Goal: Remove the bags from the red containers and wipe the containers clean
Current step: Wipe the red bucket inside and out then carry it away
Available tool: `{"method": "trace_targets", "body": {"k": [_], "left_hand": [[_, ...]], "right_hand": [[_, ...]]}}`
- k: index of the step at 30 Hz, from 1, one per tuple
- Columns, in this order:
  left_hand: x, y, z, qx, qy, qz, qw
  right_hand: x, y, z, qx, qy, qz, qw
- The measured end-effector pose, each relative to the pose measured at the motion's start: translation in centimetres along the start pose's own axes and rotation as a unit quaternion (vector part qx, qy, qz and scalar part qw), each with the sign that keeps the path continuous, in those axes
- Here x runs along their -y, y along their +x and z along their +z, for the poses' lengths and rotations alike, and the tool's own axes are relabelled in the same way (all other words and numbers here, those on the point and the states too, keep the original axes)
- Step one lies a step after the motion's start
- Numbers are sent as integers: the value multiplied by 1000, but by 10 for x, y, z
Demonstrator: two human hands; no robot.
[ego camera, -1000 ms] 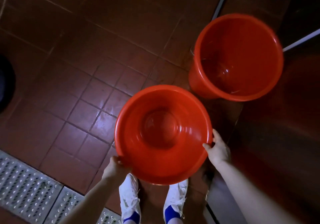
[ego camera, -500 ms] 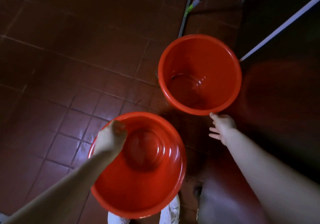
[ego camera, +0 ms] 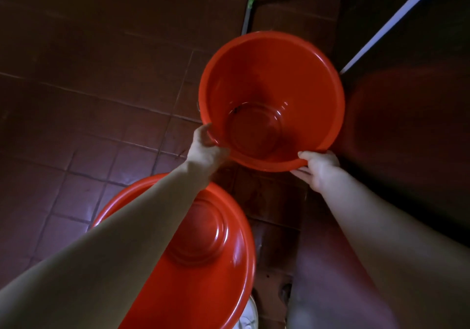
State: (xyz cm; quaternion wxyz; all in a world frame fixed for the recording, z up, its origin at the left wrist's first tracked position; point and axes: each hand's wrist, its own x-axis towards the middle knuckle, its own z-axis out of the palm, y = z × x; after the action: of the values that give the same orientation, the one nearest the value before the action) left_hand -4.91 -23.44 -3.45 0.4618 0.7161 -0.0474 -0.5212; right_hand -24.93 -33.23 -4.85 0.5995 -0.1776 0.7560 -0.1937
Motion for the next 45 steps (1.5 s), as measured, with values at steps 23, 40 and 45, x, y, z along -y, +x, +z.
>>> {"method": "trace_targets", "body": {"k": [23,40,45], "left_hand": [[-135,-147,-143,-36,-59,15,998],[-319,-461,-219,82,-29,213,973],[-321,-539,-193,116,-24,270,955]], "right_hand": [[76,-239,24,103,62,-118,986],[114,-624,-141,100,161,-320,928],[102,-677,-213,88,180,-353,914]]}}
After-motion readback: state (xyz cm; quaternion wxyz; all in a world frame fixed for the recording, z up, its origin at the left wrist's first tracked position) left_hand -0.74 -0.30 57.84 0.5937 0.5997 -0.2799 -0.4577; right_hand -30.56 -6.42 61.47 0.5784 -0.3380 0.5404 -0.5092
